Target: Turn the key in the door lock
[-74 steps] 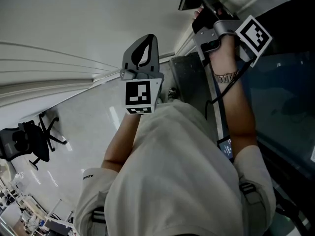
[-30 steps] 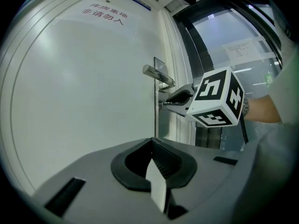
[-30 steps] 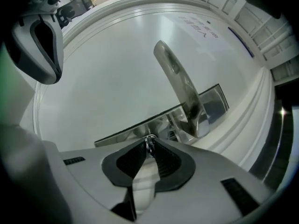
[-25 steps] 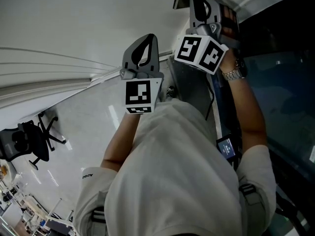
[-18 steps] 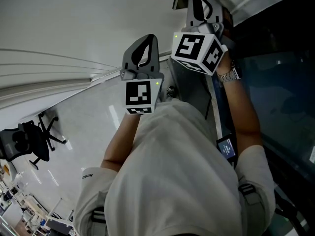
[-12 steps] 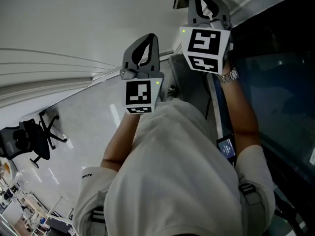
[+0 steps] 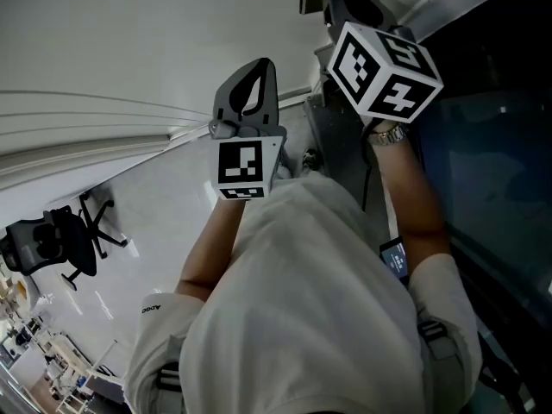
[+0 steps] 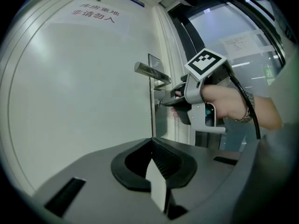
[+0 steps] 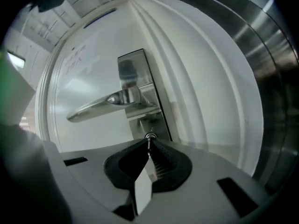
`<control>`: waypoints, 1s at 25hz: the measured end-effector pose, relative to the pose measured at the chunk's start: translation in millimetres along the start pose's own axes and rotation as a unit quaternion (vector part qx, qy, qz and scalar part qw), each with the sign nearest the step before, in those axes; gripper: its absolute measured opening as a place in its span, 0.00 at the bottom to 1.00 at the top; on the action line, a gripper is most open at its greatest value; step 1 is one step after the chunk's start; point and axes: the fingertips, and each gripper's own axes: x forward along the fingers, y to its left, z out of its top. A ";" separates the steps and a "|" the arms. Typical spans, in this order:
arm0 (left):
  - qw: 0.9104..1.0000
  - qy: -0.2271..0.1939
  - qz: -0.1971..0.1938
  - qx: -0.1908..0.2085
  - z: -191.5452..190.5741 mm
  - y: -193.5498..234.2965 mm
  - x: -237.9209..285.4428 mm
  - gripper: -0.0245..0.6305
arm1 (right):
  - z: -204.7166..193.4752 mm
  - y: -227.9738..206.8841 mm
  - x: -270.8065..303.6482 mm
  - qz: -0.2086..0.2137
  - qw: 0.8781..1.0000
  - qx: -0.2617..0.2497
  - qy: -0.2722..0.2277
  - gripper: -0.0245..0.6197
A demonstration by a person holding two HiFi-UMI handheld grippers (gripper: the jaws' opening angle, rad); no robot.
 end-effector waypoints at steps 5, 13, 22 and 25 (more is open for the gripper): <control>1.000 0.003 0.001 0.010 -2.2 -0.8 -0.1 0.05 | -4.7 1.0 1.4 0.037 0.984 0.174 -0.006 0.06; 1.000 0.009 0.001 0.001 -3.9 -9.3 3.5 0.05 | -2.9 -1.8 0.1 0.114 0.921 0.371 -0.014 0.06; 1.000 0.021 0.000 0.012 -12.5 -16.9 9.8 0.05 | -5.5 -1.1 1.2 0.135 0.927 0.348 -0.020 0.07; 1.000 0.025 0.004 0.009 -15.9 -16.3 6.3 0.05 | -5.9 -1.9 -11.5 0.124 0.975 0.183 -0.024 0.14</control>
